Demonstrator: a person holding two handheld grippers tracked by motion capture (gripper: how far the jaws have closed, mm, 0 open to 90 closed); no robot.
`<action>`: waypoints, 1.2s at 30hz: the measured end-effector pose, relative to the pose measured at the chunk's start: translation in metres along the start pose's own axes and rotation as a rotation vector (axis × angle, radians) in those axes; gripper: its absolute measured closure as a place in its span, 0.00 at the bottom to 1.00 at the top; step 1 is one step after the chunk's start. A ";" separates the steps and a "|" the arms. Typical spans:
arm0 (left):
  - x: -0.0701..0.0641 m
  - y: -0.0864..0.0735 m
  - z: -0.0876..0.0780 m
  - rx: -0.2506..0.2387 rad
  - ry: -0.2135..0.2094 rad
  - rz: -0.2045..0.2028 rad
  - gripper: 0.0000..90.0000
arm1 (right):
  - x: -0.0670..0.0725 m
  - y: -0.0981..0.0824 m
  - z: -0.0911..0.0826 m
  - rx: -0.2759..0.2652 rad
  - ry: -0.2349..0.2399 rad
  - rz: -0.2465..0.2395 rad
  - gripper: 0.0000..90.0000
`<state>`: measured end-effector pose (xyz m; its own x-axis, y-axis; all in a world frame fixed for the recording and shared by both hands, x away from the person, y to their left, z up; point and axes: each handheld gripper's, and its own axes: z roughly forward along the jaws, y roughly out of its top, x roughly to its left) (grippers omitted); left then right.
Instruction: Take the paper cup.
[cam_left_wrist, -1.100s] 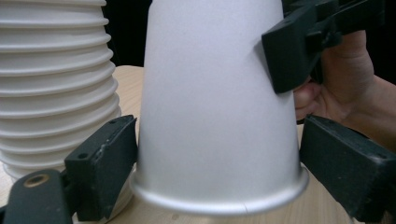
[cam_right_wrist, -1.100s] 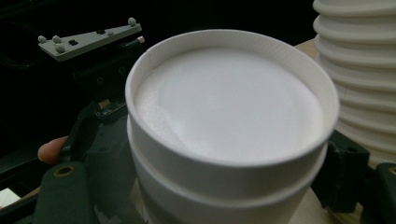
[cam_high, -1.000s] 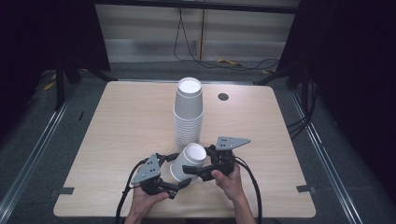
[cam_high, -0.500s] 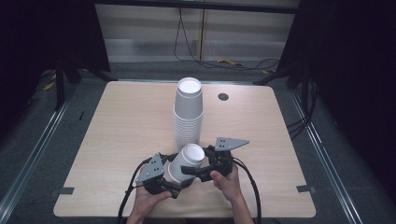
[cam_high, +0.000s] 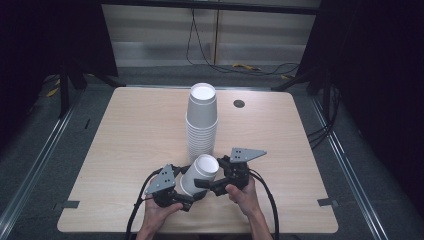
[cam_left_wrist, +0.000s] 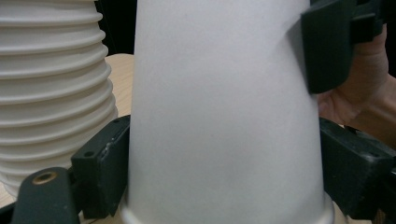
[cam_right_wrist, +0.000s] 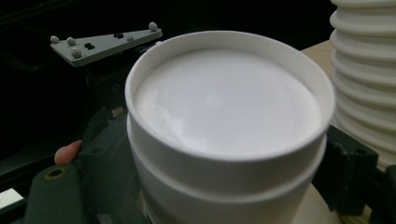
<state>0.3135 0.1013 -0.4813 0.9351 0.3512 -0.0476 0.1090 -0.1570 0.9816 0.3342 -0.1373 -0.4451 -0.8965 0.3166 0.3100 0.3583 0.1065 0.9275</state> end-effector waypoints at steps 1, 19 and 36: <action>0.000 0.000 0.000 0.002 0.001 0.001 0.16 | 0.000 0.000 0.000 -0.002 -0.005 0.001 0.17; 0.011 0.000 -0.011 0.063 0.015 0.001 0.16 | -0.003 0.002 -0.012 -0.002 -0.025 -0.006 0.15; 0.013 0.006 -0.008 0.249 0.026 0.079 0.16 | -0.002 0.002 -0.021 0.132 -0.101 -0.083 0.15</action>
<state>0.3234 0.1128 -0.4749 0.9353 0.3521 0.0350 0.1190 -0.4062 0.9060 0.3312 -0.1572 -0.4397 -0.8963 0.3935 0.2044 0.3209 0.2574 0.9115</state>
